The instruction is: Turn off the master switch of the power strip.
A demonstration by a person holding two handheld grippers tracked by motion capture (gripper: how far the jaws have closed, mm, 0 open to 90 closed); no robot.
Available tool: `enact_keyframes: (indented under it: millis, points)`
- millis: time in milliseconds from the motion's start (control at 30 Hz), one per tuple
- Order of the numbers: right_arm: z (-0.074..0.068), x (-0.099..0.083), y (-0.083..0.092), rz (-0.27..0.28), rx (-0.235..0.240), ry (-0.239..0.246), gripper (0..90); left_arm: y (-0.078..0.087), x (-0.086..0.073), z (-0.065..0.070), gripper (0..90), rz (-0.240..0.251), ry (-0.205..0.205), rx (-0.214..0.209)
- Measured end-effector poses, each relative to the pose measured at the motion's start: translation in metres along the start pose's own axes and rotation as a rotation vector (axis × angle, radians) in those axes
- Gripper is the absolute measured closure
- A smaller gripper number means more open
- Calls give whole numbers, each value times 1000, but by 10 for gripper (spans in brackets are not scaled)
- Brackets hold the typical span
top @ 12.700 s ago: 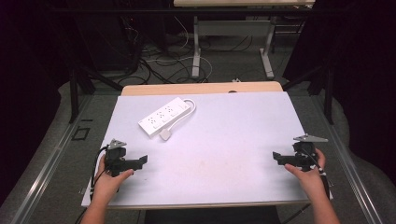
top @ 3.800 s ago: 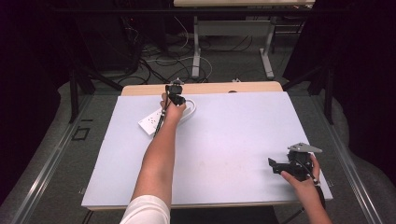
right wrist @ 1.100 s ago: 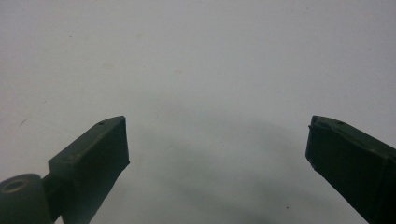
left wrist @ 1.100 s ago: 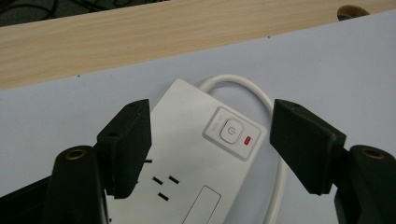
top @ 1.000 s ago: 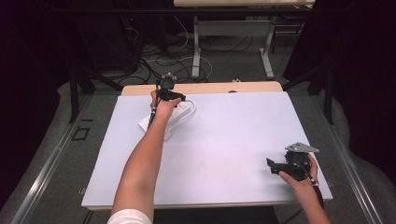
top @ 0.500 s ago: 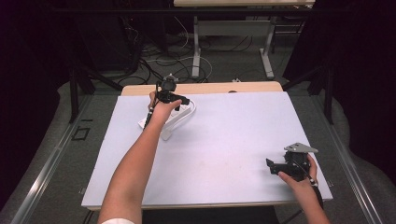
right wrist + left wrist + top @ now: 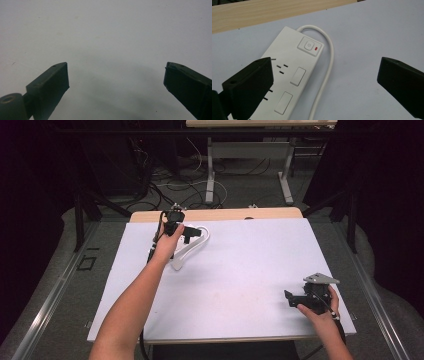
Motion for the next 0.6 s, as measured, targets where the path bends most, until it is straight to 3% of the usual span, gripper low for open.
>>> enact_keyframes:
  millis: [367, 600]
  points:
    - [-3, 0, 0, -5, 8, 0, 56, 30, -8, 6, 3, 34, 1, -30]
    - [-3, 0, 0, -4, 9, 6, 55, 44, -26, 6, 4, 40, -15, -37]
Point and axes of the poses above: each handheld gripper's, and its own axes: y roughly backward along the jaws, x roughly out of its top, z roughly to its right, the point moved 9 cm from there along -y, roughly forward along the jaws, and after that the axes turned 7 degrees about z, right-handed, at the moved point
